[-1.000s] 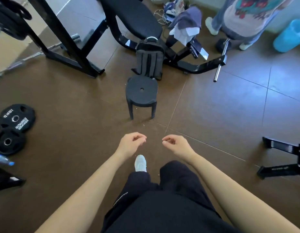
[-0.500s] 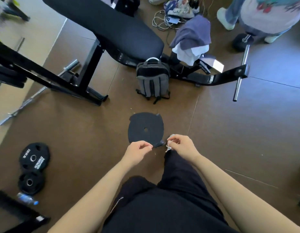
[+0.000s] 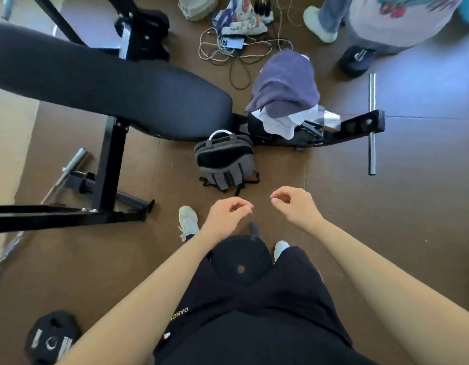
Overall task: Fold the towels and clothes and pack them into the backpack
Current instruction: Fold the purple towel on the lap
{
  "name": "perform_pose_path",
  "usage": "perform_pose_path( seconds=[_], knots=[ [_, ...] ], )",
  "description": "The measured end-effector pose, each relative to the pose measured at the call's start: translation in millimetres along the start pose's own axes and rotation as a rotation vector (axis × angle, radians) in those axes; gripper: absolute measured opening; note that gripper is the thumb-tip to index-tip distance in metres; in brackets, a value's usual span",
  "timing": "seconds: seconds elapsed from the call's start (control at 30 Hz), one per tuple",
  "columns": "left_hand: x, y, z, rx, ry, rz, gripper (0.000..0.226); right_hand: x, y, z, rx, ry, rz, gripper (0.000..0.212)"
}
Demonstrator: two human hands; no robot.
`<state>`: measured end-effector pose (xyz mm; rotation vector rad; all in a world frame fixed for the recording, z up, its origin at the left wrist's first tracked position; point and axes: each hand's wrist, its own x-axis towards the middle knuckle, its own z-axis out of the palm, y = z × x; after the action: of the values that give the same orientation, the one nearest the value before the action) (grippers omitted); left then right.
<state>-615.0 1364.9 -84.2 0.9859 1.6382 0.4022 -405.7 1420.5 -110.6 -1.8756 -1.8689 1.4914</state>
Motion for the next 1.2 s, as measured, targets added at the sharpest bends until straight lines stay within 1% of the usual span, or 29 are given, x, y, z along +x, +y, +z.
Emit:
perform_pose_path(
  seconds=[0.13,0.2,0.33,0.43,0.47,0.63,0.73,0.8,0.87,0.93,0.97,1.03,1.13,1.2],
  knots=[
    [77,2,-45,0.11,-0.17,0.055,0.014,37,-15,17,0.072,0.156,0.163,0.01],
    [112,10,-67,0.134,-0.199,0.067,0.013,52,-28,27,0.131,0.208,0.22,0.009],
    [179,35,-86,0.104,-0.191,0.045,0.014,100,-42,29,0.274,0.258,0.275,0.009],
    [232,53,-81,0.056,-0.157,0.001,0.015,157,-38,12,0.528,0.31,0.371,0.008],
    [247,57,-75,0.023,-0.131,-0.024,0.015,178,-34,3,0.57,0.326,0.394,0.008],
    [321,74,-29,-0.095,-0.065,-0.126,0.017,269,8,-41,0.751,0.439,0.462,0.036],
    [358,81,-3,-0.247,-0.027,-0.177,0.037,302,29,-49,0.874,0.493,0.481,0.05],
    [378,82,11,-0.387,0.002,-0.234,0.042,315,38,-43,0.968,0.523,0.451,0.05],
    [391,76,19,-0.486,0.001,-0.265,0.038,322,43,-32,1.047,0.543,0.396,0.033],
    [397,68,23,-0.53,-0.028,-0.241,0.029,329,46,-22,1.143,0.549,0.319,0.012],
    [399,64,24,-0.545,-0.04,-0.204,0.023,332,47,-19,1.184,0.553,0.281,0.008],
    [402,55,25,-0.556,-0.054,-0.111,0.013,337,49,-14,1.212,0.573,0.216,0.009],
    [406,45,21,-0.589,-0.034,0.038,0.012,343,50,-9,1.214,0.572,0.107,0.003],
    [408,37,19,-0.625,-0.011,0.148,0.011,346,50,-5,1.261,0.535,0.015,0.012]
  ],
)
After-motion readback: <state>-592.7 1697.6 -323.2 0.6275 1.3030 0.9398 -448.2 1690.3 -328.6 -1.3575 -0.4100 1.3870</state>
